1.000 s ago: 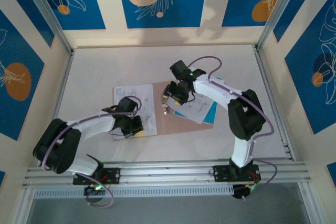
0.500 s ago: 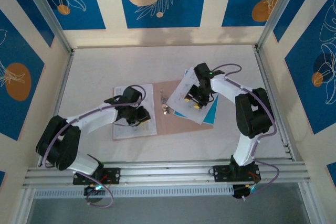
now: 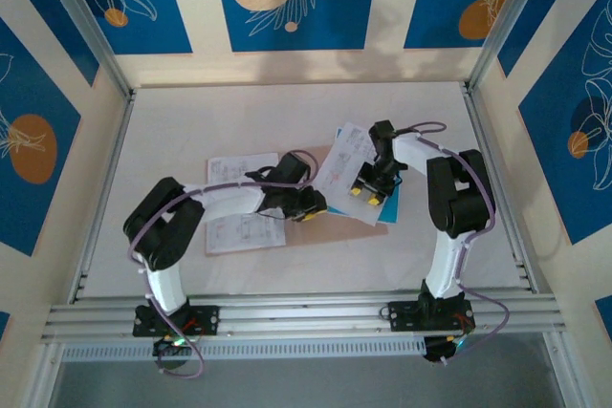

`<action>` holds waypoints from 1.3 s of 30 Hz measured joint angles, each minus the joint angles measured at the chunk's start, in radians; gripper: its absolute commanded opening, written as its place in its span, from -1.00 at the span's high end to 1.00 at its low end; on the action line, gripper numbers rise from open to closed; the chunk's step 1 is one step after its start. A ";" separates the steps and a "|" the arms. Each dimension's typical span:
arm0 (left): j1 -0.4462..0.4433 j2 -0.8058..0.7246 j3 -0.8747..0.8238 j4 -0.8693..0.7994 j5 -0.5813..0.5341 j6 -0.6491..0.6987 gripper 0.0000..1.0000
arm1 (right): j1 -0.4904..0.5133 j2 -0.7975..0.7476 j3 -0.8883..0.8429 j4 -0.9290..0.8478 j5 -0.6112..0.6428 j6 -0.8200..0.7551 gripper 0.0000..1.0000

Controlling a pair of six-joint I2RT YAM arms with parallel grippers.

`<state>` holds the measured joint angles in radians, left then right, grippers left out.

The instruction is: Put the files into the folder

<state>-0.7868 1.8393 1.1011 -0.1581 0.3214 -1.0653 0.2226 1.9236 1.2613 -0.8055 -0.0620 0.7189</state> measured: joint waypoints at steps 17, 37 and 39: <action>-0.043 0.119 0.080 0.047 -0.053 -0.053 0.62 | -0.020 0.010 0.001 -0.003 -0.058 -0.016 0.11; -0.043 0.097 0.045 0.042 -0.121 -0.051 1.00 | -0.032 0.009 0.001 -0.034 -0.051 -0.066 0.11; -0.043 0.091 0.039 0.042 -0.124 -0.051 1.00 | -0.034 0.006 0.001 -0.044 -0.041 -0.079 0.11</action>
<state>-0.8299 1.9305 1.1404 -0.1165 0.1974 -1.1164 0.1886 1.9297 1.2621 -0.8497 -0.1028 0.6399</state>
